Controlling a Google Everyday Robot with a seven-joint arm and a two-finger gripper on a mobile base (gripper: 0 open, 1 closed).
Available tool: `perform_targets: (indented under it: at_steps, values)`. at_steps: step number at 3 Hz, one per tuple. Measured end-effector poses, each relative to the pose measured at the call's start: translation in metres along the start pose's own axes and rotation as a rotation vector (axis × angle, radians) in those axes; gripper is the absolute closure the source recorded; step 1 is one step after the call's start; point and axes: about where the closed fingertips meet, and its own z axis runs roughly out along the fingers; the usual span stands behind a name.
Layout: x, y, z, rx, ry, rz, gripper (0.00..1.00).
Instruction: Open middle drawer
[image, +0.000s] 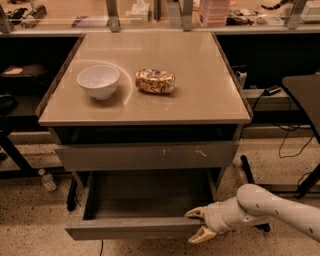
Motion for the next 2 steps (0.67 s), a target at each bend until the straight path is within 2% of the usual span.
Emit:
perform_targets:
  at_steps: [1,2]
  values:
    - [0.001,0.023,-0.012,-0.006,-0.002,-0.01,0.64]
    - [0.008,0.046,-0.014,-0.022,-0.018,0.006,0.87]
